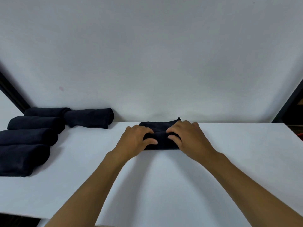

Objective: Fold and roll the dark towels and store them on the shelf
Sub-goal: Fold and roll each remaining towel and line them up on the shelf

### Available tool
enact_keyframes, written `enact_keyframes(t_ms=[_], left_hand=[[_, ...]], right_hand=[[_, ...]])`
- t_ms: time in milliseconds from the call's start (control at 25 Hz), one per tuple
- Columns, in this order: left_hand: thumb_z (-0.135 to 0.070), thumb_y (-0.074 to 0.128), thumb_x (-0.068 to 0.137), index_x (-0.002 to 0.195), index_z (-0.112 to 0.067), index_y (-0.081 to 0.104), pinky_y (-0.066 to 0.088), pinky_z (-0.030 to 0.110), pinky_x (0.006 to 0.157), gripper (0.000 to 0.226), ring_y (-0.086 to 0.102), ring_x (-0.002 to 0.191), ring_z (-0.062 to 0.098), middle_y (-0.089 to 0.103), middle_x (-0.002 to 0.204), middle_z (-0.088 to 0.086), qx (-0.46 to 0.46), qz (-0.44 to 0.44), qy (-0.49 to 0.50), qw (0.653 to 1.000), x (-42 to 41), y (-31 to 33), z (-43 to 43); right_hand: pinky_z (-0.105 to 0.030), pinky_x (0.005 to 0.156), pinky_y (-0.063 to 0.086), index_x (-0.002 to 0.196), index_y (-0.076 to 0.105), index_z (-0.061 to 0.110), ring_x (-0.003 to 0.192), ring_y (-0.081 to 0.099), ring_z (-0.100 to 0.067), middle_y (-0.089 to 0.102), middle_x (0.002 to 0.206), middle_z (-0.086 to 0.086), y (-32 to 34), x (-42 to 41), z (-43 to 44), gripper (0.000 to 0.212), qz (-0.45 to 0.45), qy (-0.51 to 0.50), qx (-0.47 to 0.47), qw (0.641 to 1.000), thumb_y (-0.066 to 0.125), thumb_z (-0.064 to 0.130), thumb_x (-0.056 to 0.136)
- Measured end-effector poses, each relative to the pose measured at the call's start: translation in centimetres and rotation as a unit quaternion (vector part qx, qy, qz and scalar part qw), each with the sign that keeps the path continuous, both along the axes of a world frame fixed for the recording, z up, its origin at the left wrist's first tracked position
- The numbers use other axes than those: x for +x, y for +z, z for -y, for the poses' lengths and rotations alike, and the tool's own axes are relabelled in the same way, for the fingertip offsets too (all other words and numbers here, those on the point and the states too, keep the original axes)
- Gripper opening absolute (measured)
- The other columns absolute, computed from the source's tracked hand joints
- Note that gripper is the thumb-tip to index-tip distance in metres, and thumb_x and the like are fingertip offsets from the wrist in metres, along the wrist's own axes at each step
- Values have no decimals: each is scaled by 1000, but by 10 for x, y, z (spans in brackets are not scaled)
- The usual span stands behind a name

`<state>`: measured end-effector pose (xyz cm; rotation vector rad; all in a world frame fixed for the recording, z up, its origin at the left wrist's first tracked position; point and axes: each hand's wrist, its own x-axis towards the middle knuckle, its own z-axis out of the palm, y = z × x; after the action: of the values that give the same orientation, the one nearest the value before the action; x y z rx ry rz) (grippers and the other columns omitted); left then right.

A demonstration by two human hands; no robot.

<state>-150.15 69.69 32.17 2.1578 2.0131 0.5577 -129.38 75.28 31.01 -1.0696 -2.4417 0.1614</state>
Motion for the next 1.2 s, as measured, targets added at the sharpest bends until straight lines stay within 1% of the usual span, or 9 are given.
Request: enact_keyframes(t_ms=[160, 280, 440, 600, 720, 800, 920, 1080, 1200], left_hand=[[-44, 61, 90, 108, -23, 69, 45, 21, 74, 29, 59, 89, 15, 65, 94, -7, -94, 106, -12, 990, -14, 7, -24], [-47, 52, 93, 104, -23, 70, 45, 33, 79, 32, 60, 87, 21, 65, 94, -2, 8, -61, -20, 998, -10, 8, -36], [-62, 60, 70, 90, -17, 70, 45, 36, 69, 50, 61, 69, 23, 66, 77, -2, 204, -225, -50, 951, -5, -13, -33], [-50, 73, 71, 112, -20, 59, 35, 33, 80, 53, 57, 91, 22, 64, 97, -4, 48, -214, -32, 975, -8, -9, -49], [-50, 75, 70, 92, -22, 61, 37, 27, 63, 38, 57, 78, 18, 60, 80, -7, -117, -52, -33, 991, -10, 8, -67], [-47, 79, 67, 89, -19, 65, 42, 26, 58, 38, 60, 73, 16, 62, 77, -5, -217, 18, -46, 975, -15, 21, -72], [-47, 78, 71, 92, -18, 65, 41, 25, 61, 38, 59, 77, 17, 60, 81, -4, -267, -4, -53, 962, -14, 33, -63], [-48, 73, 73, 118, -16, 57, 41, 35, 82, 58, 57, 91, 25, 58, 103, 2, 35, -277, -56, 958, 0, 7, -45], [-36, 87, 60, 118, -4, 60, 49, 41, 77, 71, 64, 83, 30, 67, 96, 10, 123, -312, -59, 940, 0, -20, -37]], right_hand=[[-30, 86, 27, 123, 59, 30, 109, 51, -14, 58, 118, 13, 3, 2, -8, 40, 94, 25, 2, 995, 59, 50, 88], [-36, 93, 33, 120, 61, 34, 104, 54, -13, 63, 110, 14, 13, -4, -32, 33, 73, 21, -105, 992, 55, 50, 92], [-43, 99, 39, 111, 67, 31, 101, 56, -16, 66, 104, 8, 14, -15, -60, 28, 29, -34, -242, 969, 55, 48, 92], [-36, 97, 39, 116, 61, 29, 105, 56, -13, 62, 114, 9, 15, -16, -58, 30, -5, -31, -124, 992, 58, 45, 91], [-30, 92, 32, 121, 53, 35, 104, 49, -9, 54, 114, 16, 11, -8, -46, 43, 86, 21, -30, 996, 59, 56, 85], [-30, 91, 37, 114, 56, 38, 98, 52, -7, 58, 106, 17, 14, -5, -48, 40, 88, 32, -109, 990, 63, 58, 81], [-26, 83, 49, 94, 67, 39, 90, 62, -3, 69, 93, 16, 20, -3, -58, 20, -40, 36, -300, 953, 72, 50, 78], [-29, 81, 50, 86, 72, 32, 87, 65, -9, 71, 88, 9, 13, -11, -72, 14, -95, -9, -334, 938, 69, 45, 83], [-32, 82, 48, 91, 69, 26, 84, 61, -10, 67, 90, 10, 11, -18, -68, 16, -73, -17, -154, 985, 62, 40, 89]])
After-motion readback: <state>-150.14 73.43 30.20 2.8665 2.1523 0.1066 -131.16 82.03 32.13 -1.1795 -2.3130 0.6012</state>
